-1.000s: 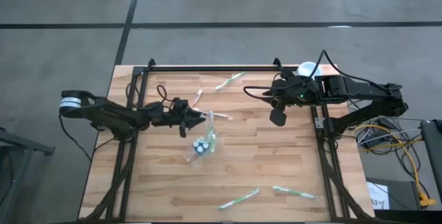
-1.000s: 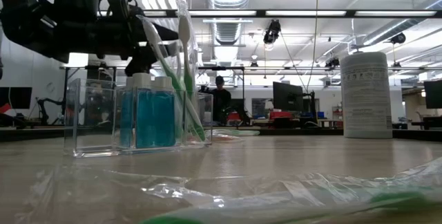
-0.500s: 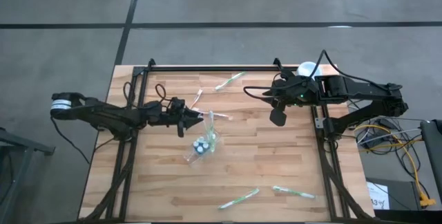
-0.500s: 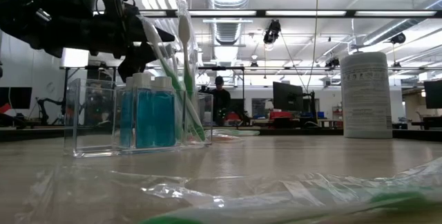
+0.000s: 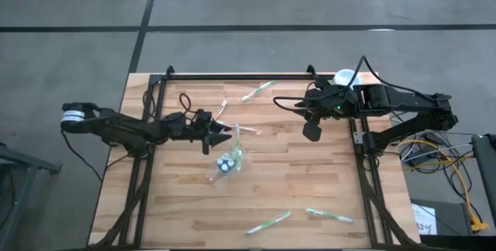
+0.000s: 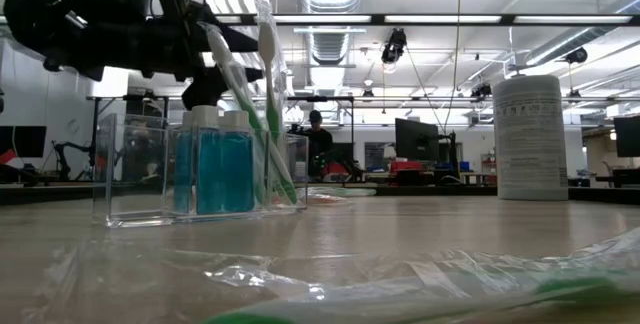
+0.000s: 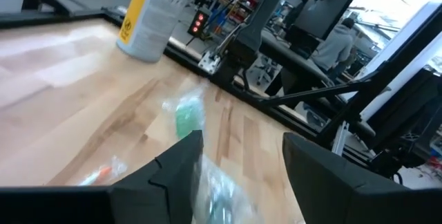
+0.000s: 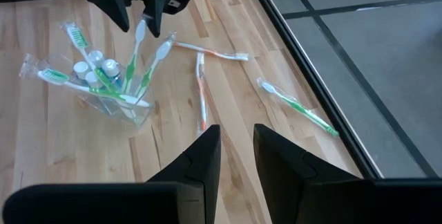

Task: Pick & Place toothbrushing station
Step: Put the green toothbrush into the transparent organizer

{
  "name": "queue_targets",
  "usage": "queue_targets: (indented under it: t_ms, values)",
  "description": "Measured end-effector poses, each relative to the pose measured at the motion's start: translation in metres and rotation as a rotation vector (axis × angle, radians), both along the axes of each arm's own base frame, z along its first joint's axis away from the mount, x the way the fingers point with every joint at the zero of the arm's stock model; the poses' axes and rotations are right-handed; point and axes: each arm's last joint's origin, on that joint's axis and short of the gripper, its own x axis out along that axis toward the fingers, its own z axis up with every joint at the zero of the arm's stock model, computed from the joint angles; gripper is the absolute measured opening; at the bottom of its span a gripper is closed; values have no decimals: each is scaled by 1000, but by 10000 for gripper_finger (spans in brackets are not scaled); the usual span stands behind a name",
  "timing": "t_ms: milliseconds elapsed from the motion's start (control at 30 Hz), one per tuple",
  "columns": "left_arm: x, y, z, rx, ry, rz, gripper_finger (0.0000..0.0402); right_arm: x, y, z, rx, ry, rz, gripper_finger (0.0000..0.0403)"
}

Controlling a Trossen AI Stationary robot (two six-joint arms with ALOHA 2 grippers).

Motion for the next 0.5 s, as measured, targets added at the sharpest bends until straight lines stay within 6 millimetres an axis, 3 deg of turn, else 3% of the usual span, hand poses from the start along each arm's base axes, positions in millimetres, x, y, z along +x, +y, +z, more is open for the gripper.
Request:
queue_targets:
  t_ms: [500]
  values:
    - [-10,0,15,90,-50,11,204,0,0,0,0,-1,-1,82]
